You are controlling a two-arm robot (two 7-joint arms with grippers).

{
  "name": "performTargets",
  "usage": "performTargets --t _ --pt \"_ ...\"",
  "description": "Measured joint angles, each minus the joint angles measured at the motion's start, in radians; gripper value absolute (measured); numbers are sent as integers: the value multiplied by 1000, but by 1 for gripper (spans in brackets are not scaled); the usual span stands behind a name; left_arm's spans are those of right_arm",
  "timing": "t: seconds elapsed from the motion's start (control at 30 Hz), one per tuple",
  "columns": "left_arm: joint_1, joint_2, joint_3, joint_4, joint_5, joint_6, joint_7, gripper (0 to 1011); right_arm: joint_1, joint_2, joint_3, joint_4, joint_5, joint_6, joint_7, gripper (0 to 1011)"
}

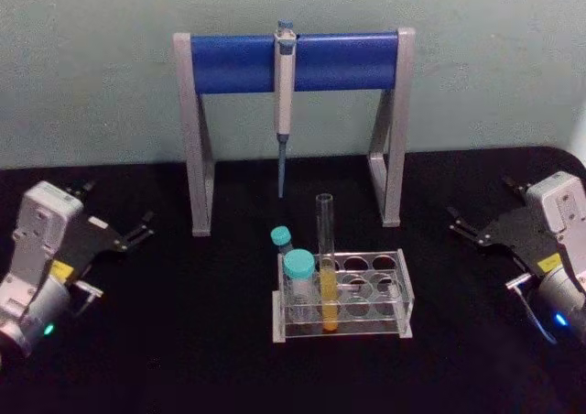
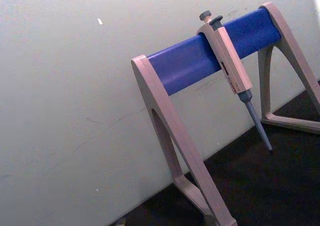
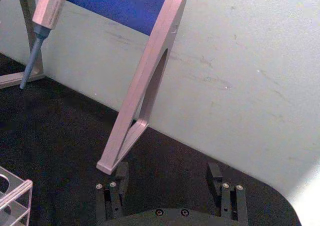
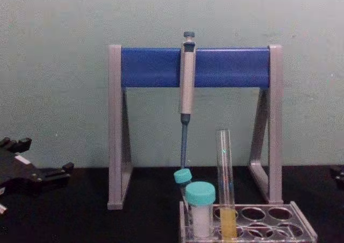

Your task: Pick up the test tube from the test tube rack, shake it, then place it back into the test tube rack.

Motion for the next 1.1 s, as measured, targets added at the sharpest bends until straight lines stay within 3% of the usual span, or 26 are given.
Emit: performTargets --t 0.8,1.1 --pt "0 0 0 0 0 0 0 1001 -6 -3 8 -4 -2 2 3 1000" --pt "0 0 0 0 0 0 0 1001 -62 0 36 -68 13 22 30 1000"
